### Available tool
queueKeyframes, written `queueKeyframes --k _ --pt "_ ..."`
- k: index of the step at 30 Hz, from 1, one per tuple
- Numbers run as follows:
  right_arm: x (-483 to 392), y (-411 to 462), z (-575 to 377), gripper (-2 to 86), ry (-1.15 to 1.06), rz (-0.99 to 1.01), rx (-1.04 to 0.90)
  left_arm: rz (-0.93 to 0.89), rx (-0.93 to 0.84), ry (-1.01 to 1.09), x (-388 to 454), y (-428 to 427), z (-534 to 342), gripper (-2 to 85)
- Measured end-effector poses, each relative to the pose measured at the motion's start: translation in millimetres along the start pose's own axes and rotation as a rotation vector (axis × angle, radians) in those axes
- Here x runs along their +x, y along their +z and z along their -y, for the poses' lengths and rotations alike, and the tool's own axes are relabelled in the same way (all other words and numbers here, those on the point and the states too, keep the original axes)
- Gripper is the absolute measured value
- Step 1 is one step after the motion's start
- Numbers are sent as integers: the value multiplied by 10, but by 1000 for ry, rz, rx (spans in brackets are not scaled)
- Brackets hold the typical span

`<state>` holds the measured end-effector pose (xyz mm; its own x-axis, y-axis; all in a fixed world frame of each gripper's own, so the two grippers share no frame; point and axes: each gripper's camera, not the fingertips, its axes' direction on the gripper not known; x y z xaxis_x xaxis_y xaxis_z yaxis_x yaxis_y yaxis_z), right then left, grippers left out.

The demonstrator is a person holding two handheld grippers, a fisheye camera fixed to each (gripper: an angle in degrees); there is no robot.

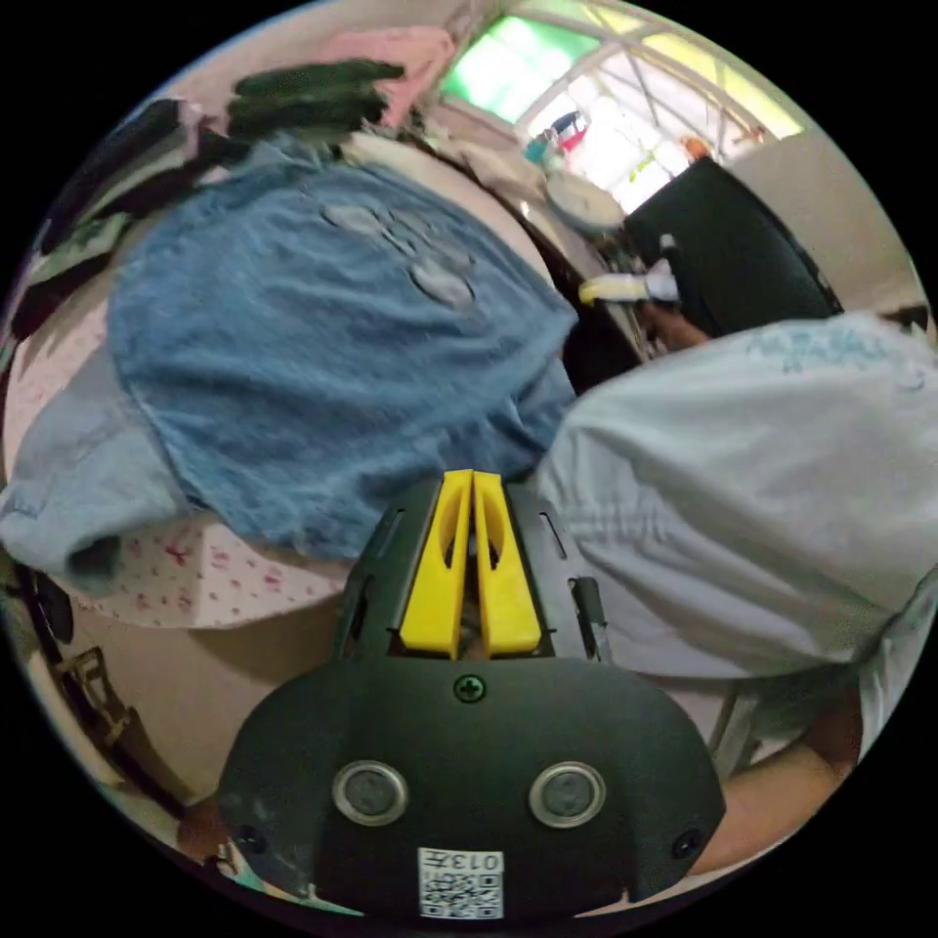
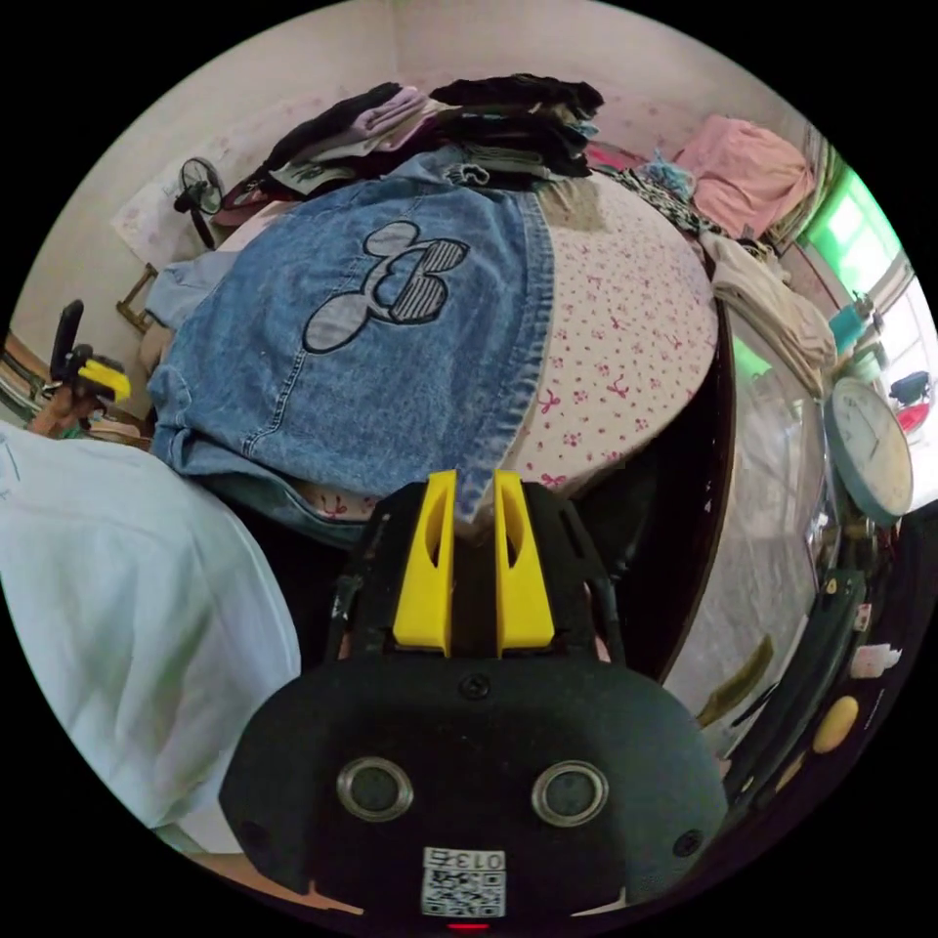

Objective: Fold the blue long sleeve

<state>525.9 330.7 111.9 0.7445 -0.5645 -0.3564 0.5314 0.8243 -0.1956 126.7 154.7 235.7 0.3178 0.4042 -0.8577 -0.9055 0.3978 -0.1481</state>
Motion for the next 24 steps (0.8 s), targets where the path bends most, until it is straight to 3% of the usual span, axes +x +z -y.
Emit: queueKeyframes --k 4,6,8,10,18,24 --pt "-466 193 451 47 -94 64 -2 376 91 -255 -380 0 206 -3" --pt "-651 289 622 41 -131 59 -14 417 79 -299 -503 118 278 -3" --pt "-790 399 791 32 -148 12 -27 462 55 -329 -594 224 309 -4" --pt "-800 496 865 20 -134 -24 -60 602 -96 -405 -739 388 225 -4" --pt "-517 549 982 1 -22 24 -117 624 -53 -383 -617 433 44 -4" --pt "-667 505 1418 0 -70 -76 10 600 89 -303 -517 420 393 -4"
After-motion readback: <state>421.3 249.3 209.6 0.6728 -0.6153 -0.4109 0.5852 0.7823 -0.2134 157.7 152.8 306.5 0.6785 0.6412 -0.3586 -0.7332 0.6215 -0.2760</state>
